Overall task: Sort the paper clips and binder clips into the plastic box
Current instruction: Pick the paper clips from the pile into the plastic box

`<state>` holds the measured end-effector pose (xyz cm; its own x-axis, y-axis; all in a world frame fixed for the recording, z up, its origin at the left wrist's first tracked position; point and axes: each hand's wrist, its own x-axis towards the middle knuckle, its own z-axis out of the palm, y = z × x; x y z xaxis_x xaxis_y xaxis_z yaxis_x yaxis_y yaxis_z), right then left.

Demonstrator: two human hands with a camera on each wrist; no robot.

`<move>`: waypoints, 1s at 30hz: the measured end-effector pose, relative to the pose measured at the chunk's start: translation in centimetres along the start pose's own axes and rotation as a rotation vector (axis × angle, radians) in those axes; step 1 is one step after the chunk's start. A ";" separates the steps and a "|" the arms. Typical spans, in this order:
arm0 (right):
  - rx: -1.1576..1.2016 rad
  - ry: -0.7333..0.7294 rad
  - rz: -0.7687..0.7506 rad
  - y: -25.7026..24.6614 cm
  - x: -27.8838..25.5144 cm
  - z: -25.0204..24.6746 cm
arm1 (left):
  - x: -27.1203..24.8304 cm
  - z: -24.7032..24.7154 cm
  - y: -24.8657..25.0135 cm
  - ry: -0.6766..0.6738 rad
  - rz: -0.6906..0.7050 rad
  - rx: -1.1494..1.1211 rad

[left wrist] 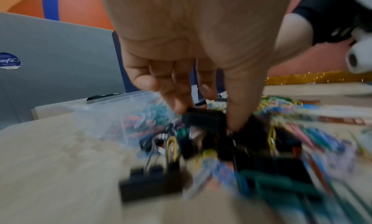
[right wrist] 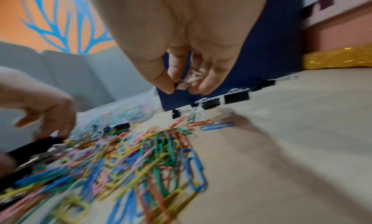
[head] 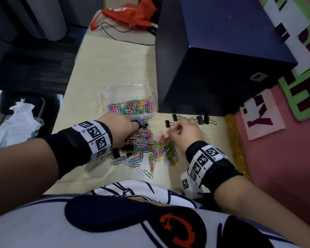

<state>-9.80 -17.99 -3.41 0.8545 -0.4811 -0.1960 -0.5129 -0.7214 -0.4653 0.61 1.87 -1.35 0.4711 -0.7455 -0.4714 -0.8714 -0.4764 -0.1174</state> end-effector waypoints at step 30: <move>-0.302 -0.421 0.010 -0.6 -3.0 1.9 | 2.5 0.3 5.9 0.019 0.013 -0.116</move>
<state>-11.84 -15.17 -4.18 0.7769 -0.2914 -0.5582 -0.4691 -0.8592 -0.2044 -3.38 -2.60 -3.49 0.4630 -0.7605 -0.4552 -0.8565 -0.5161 -0.0089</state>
